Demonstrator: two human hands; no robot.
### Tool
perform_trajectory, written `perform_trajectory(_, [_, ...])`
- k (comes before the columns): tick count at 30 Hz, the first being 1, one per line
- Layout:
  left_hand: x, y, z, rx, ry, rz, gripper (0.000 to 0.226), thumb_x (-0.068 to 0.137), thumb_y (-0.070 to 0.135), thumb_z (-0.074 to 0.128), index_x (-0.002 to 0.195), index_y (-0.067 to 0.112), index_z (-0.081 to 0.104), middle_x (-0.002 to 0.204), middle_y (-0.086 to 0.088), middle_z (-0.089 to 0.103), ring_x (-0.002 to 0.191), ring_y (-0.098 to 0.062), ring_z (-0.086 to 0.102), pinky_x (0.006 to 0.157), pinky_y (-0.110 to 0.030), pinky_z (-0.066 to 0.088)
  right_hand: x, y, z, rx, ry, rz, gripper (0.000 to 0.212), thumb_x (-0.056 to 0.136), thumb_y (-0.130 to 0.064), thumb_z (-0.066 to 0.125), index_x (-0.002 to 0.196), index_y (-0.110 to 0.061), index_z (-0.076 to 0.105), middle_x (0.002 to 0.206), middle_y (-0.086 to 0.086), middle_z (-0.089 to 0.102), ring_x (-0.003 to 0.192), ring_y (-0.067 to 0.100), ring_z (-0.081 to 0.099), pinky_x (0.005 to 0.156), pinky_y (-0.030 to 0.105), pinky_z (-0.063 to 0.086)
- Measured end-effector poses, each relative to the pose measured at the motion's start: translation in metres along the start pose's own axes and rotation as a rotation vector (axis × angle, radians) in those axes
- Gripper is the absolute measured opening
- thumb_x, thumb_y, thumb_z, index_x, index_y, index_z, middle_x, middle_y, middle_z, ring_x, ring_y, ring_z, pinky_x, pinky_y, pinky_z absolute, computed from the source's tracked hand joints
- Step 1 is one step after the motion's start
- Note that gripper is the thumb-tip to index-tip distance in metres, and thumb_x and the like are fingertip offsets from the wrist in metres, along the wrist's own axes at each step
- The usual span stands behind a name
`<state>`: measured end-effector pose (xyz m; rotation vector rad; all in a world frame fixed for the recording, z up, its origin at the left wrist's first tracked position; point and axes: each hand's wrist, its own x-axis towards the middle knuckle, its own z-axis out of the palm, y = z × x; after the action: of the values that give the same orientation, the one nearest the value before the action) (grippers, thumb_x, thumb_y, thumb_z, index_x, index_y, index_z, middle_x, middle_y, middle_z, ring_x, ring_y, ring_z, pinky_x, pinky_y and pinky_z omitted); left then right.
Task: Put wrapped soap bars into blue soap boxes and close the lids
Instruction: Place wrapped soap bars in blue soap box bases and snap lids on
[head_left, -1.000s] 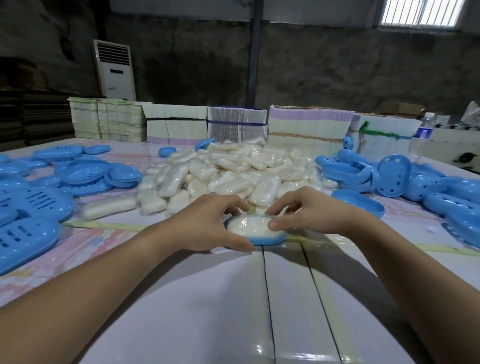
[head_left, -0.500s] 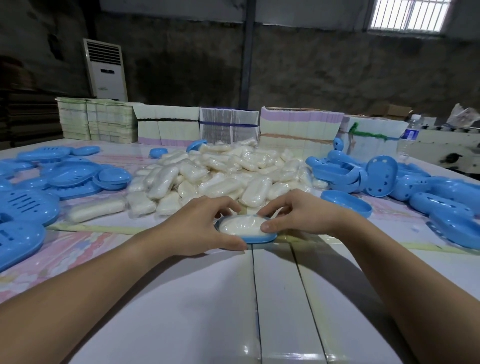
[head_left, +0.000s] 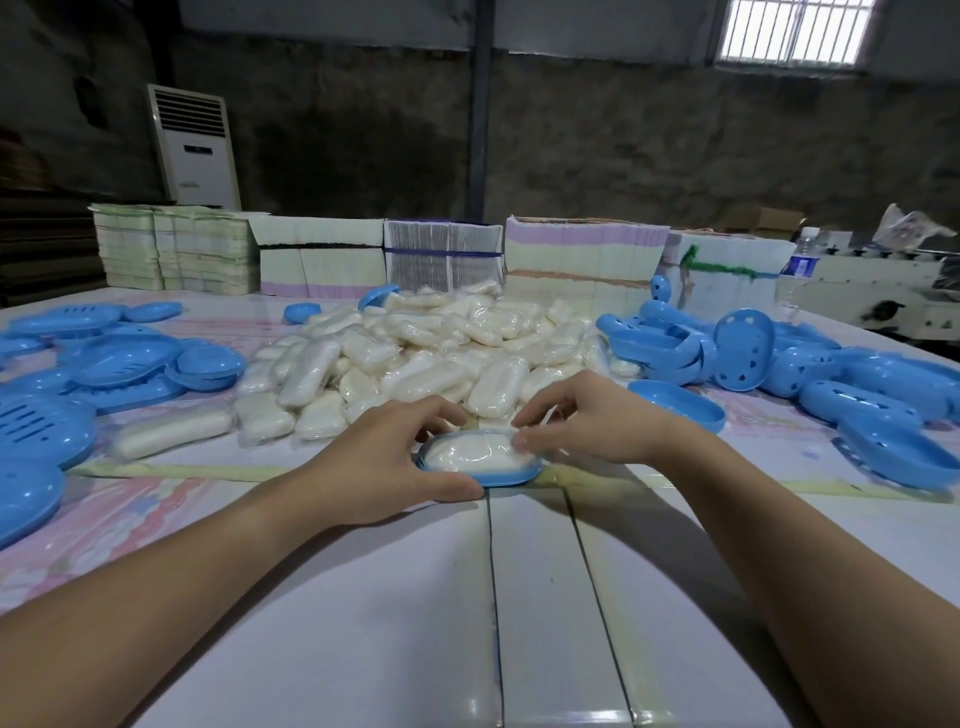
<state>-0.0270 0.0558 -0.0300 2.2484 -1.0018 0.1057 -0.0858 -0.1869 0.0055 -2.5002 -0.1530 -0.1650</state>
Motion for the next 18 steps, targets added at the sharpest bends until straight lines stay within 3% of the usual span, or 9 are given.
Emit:
perform_trajectory(3, [0.0,0.0,0.001,0.011,0.003,0.008,0.055,0.066,0.058,0.084,0.11,0.052,0.052,0.111,0.025,0.059,0.096,0.019,0.049,0.068,-0.003,0.039,0.004,0.005,-0.005,-0.115,0.316,0.036,0.021,0.084,-0.04,0.071,0.1,-0.028,0.074,0.1,-0.013,0.07,0.087,0.005,0.062,0.075,0.024,0.049])
perform_trajectory(5, [0.0,0.0,0.001,0.015,0.001,0.013,0.054,0.067,0.057,0.084,0.111,0.051,0.053,0.112,0.024,0.06,0.099,0.018,0.049,0.07,-0.004,0.039,0.005,0.013,-0.01,-0.338,0.471,0.205,0.028,0.086,-0.039,0.066,0.113,-0.032,0.069,0.122,-0.002,0.062,0.107,0.021,0.056,0.089,0.04,0.048])
perform_trajectory(8, [0.0,-0.001,0.001,0.018,-0.01,0.008,0.053,0.068,0.057,0.083,0.112,0.051,0.053,0.113,0.021,0.06,0.101,0.008,0.053,0.072,-0.008,0.04,0.002,0.027,-0.016,-0.504,0.401,0.463,0.042,0.089,-0.036,0.06,0.131,-0.034,0.056,0.139,0.006,0.047,0.124,0.035,0.042,0.097,0.047,0.039])
perform_trajectory(11, [0.0,0.0,0.001,0.014,-0.016,0.004,0.051,0.069,0.057,0.083,0.108,0.055,0.051,0.112,0.021,0.06,0.098,0.006,0.055,0.072,-0.008,0.04,0.0,0.034,-0.013,-0.45,0.309,0.483,0.046,0.088,-0.021,0.06,0.133,-0.028,0.055,0.136,0.007,0.051,0.118,0.03,0.051,0.096,0.044,0.047])
perform_trajectory(14, [0.0,0.001,0.0,0.013,-0.019,0.008,0.049,0.068,0.059,0.082,0.105,0.058,0.05,0.112,0.02,0.06,0.098,0.004,0.056,0.073,-0.01,0.041,0.0,0.029,-0.01,-0.406,0.348,0.398,0.047,0.084,-0.006,0.061,0.125,-0.028,0.062,0.12,0.003,0.062,0.106,0.024,0.059,0.088,0.042,0.054])
perform_trajectory(18, [0.001,0.0,0.0,0.01,-0.023,0.002,0.047,0.067,0.061,0.081,0.101,0.061,0.048,0.113,0.019,0.06,0.1,0.001,0.056,0.075,-0.013,0.042,0.001,0.021,-0.007,-0.362,0.371,0.242,0.047,0.081,0.002,0.058,0.116,-0.028,0.067,0.094,-0.008,0.061,0.089,0.017,0.059,0.081,0.038,0.056])
